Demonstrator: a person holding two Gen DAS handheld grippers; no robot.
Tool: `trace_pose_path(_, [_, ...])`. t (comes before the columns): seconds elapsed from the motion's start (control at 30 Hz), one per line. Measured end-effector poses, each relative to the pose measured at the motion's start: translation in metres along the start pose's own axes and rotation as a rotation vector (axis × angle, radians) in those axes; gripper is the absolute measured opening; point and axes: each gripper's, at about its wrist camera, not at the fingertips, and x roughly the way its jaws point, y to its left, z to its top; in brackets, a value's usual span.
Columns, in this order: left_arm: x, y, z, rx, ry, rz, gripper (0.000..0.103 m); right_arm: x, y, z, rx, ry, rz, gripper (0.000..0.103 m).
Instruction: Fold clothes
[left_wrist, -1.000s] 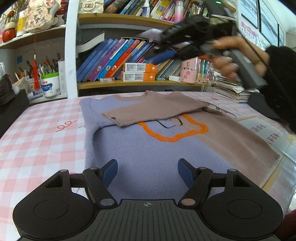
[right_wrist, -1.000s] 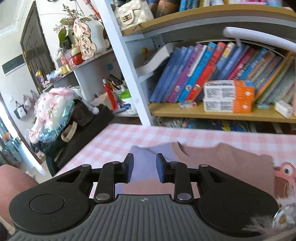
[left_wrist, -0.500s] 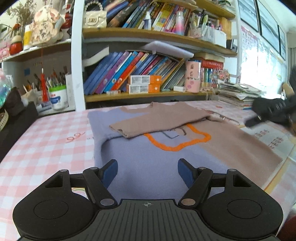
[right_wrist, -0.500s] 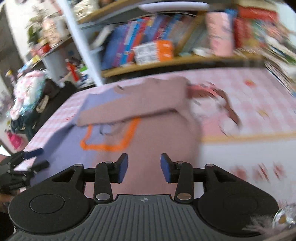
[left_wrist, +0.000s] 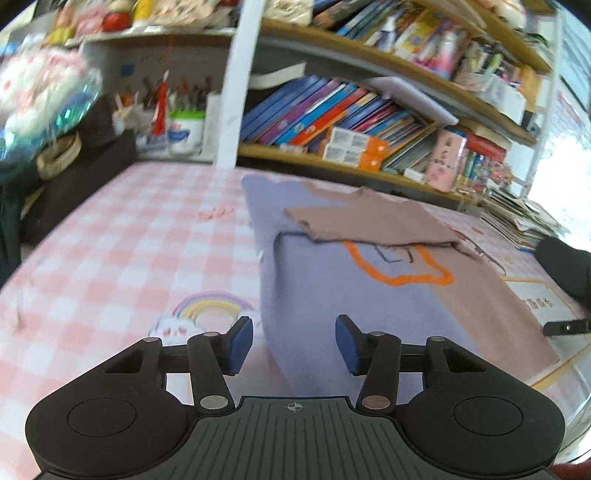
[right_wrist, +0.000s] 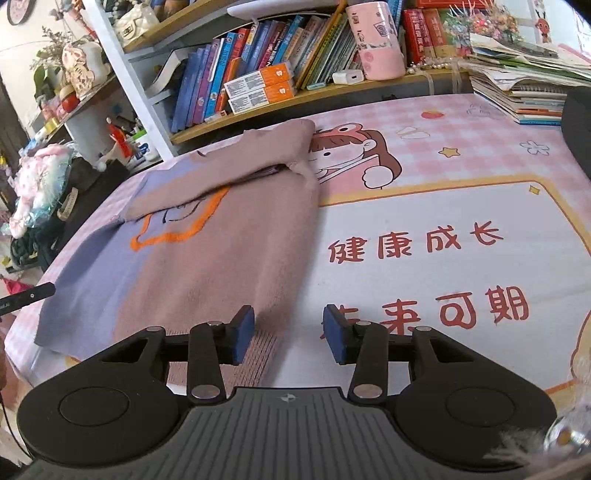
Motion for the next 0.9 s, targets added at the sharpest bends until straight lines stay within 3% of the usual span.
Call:
trace_pose_path(0.03, [0.003, 0.002, -0.001, -0.020, 0.011, -0.003, 0.043, 0.001, 0.000, 0.000, -0.001, 0.003, 0.011, 0.024])
trace_pose_path(0.1, [0.011, 0.007, -0.002, -0.055, 0.034, -0.025, 0.034, 0.007, 0.002, -0.001, -0.012, 0.013, 0.044, 0.015])
trace_pose_path(0.23, [0.020, 0.011, 0.006, -0.137, 0.020, -0.115, 0.017, 0.016, 0.017, 0.006, -0.100, -0.012, 0.010, 0.013])
trace_pose_path(0.3, [0.021, 0.012, 0.010, -0.164, 0.009, -0.155, 0.017, 0.014, 0.014, 0.014, -0.026, -0.049, 0.121, 0.012])
trace_pose_path(0.4, [0.018, 0.010, 0.015, -0.153, 0.015, -0.174, 0.017, 0.012, 0.006, 0.022, 0.064, -0.064, 0.218, 0.012])
trace_pose_path(0.6, [0.019, 0.025, 0.000, -0.186, 0.105, -0.175, 0.021, 0.018, -0.006, 0.014, 0.085, 0.024, 0.155, 0.018])
trace_pose_path(0.73, [0.026, 0.029, -0.001, -0.202, 0.114, -0.209, 0.021, 0.024, -0.011, 0.009, 0.125, 0.038, 0.191, 0.025])
trace_pose_path(0.9, [0.035, 0.024, 0.003, -0.200, 0.117, -0.230, 0.020, 0.036, -0.006, 0.013, 0.142, 0.055, 0.244, 0.026])
